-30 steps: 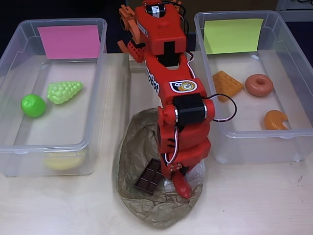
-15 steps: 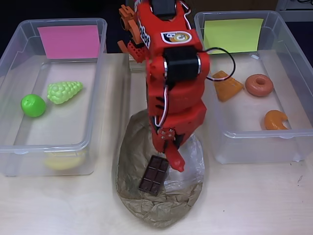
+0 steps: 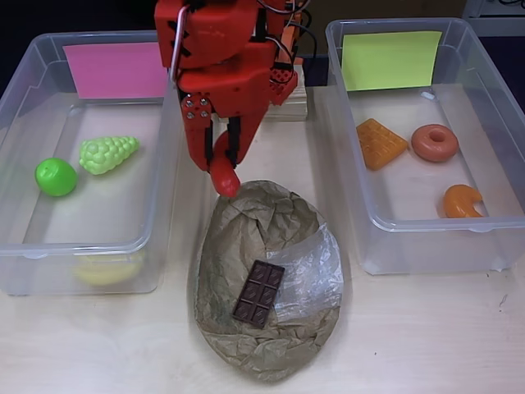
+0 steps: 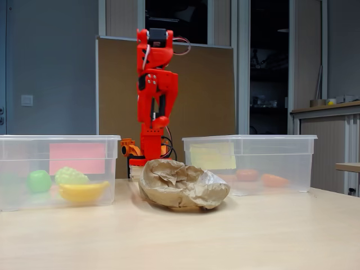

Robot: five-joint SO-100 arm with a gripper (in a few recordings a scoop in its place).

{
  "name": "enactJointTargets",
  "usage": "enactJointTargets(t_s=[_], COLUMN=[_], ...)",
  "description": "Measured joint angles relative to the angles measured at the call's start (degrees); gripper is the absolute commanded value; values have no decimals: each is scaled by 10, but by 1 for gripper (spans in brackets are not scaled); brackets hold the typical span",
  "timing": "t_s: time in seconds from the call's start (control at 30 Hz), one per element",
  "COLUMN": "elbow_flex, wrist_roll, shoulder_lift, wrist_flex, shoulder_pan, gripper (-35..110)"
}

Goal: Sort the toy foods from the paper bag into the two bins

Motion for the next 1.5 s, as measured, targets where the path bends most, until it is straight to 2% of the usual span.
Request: enactJointTargets(t_s=[0.43, 0.73, 1.1, 1.5], elbow_flex=[175, 236, 278, 288], wrist_roll=[-148, -231, -239, -230], shoulder_lift=[243, 283, 285, 283], wrist_flex=[-4, -33, -71, -82], shoulder_pan=[248, 400, 415, 377], gripper=[2, 16, 24, 22])
